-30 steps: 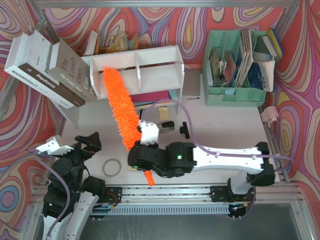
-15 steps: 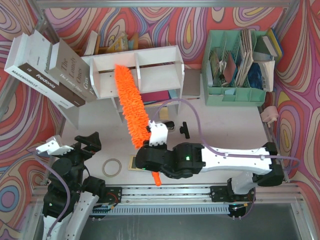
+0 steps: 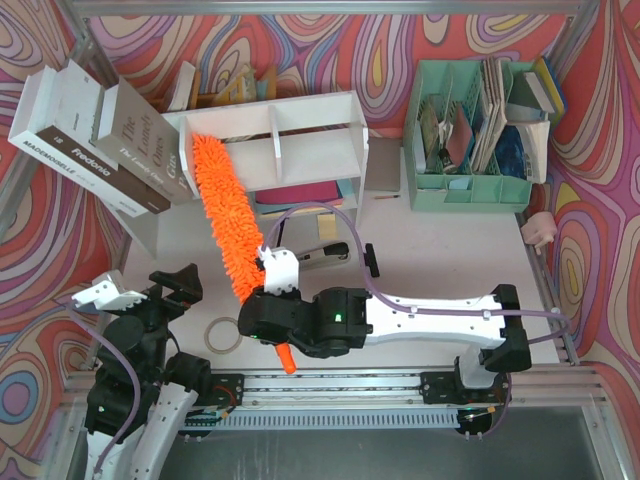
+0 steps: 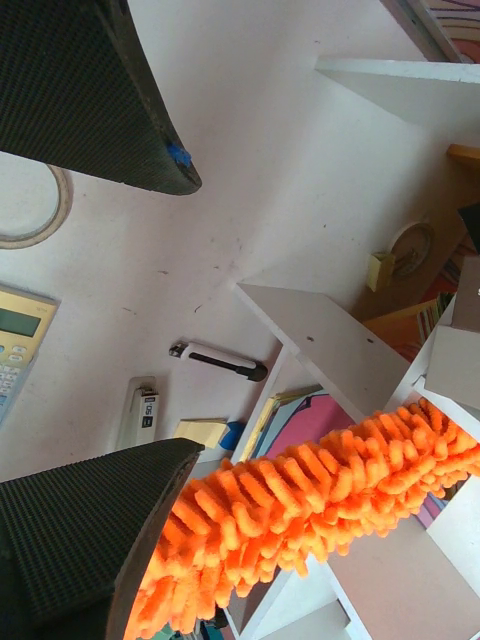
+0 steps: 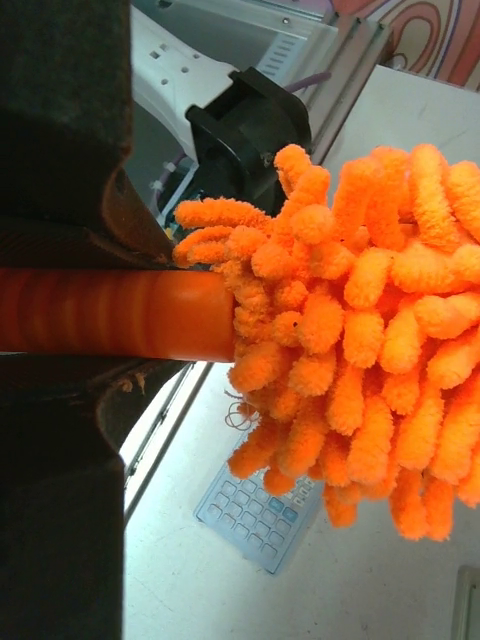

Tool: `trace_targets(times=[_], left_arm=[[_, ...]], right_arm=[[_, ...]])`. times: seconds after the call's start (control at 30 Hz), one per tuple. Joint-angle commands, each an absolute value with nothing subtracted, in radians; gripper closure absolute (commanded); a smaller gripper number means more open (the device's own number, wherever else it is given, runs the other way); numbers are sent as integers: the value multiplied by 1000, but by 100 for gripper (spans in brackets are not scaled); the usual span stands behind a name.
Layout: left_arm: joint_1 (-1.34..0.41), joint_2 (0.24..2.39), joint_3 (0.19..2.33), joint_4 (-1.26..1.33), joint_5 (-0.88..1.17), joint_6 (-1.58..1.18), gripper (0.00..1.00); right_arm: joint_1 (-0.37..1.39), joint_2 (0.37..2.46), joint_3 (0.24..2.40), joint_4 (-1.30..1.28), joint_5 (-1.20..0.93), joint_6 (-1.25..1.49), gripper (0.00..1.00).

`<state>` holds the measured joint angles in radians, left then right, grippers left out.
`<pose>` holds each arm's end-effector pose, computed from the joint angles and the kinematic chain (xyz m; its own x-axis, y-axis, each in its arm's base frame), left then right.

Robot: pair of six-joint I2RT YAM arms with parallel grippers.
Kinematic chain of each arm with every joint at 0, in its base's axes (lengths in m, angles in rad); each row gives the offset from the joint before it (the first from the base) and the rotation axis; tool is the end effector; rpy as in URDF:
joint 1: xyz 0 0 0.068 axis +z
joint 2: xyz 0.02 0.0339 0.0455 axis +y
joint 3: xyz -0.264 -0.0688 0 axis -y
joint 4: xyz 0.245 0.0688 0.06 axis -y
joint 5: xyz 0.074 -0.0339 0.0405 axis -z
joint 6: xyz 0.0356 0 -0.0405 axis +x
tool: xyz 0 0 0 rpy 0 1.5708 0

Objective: Dust the bookshelf with a duster

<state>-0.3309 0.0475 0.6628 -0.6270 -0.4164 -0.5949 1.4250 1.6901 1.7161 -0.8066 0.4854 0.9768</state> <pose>0.0314 0.0044 0.3152 0.0387 -0.5552 -0.8308 -0.0769 0.8273 -0.5565 0.0701 0.3634 0.3677 -0.7425 -0.0114 -0.6697 -0.3781 0.8325 0.4050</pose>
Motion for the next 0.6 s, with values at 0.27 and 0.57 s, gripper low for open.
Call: trace_targets(times=[0.27,0.57], left_arm=[[-325,48,652,-630,-423,-595,2],[-325,49,652,-630,-423,-595,2]], right_arm=[[1443,1588,1756,-677,582,845,100],[1443,1555,1628,-768,595,973,100]])
